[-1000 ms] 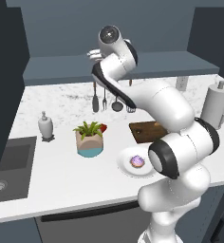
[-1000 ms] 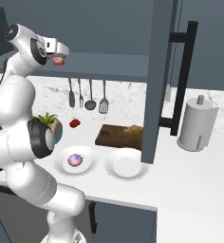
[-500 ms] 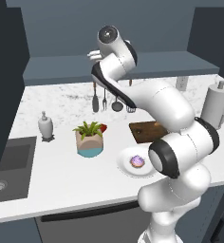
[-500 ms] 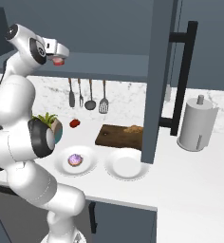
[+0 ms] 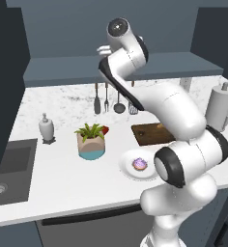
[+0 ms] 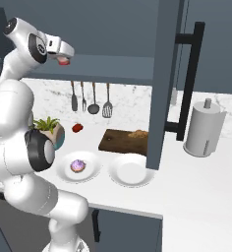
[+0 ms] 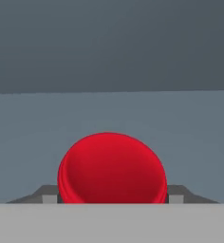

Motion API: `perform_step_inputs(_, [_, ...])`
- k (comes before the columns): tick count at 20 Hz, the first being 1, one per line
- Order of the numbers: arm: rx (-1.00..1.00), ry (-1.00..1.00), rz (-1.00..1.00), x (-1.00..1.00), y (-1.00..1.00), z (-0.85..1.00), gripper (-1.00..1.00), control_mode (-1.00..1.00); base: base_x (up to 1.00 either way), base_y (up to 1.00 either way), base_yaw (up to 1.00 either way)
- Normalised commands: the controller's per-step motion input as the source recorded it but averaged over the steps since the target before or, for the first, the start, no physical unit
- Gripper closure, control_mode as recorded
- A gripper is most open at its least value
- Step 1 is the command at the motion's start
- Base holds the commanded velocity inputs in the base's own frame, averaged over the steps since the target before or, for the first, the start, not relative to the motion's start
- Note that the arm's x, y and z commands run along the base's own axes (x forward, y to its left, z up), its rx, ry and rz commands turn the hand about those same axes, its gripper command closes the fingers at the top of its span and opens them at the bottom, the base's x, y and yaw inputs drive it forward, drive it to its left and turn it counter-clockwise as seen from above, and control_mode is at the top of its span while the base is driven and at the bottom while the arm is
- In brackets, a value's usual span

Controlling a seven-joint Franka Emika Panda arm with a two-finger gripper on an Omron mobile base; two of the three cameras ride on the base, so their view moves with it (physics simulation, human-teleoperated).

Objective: From the different types of pastries on the counter, select a croissant and place it on the cutting board. Then retrieve a jar of jam from the cabinet and place it alongside the croissant on the cutting board.

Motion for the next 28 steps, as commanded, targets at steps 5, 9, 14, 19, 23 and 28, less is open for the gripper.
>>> perform_step_inputs(5, [0.05, 0.0, -0.1, -0.74, -0.58, 0.4, 1.0, -1.0, 0.0, 0.0, 0.0])
perform_step_inputs(9, [0.03, 0.0, -0.1, -0.78, -0.58, 0.24, 1.0, -1.0, 0.0, 0.0, 0.0])
perform_step_inputs(14, [0.0, 0.0, -0.05, -0.85, -0.5, 0.02, 1.0, -1.0, 0.0, 0.0, 0.0])
perform_step_inputs(19, [0.0, -0.03, -0.01, -0.99, -0.36, -0.15, 1.0, -1.0, 0.0, 0.0, 0.0])
perform_step_inputs(23, [0.0, -0.11, -0.01, -1.0, -0.24, -0.35, 1.0, -1.0, 0.0, 0.0, 0.0])
perform_step_inputs(28, [0.0, -0.13, -0.01, -1.0, -0.21, -0.54, 1.0, -1.0, 0.0, 0.0, 0.0])
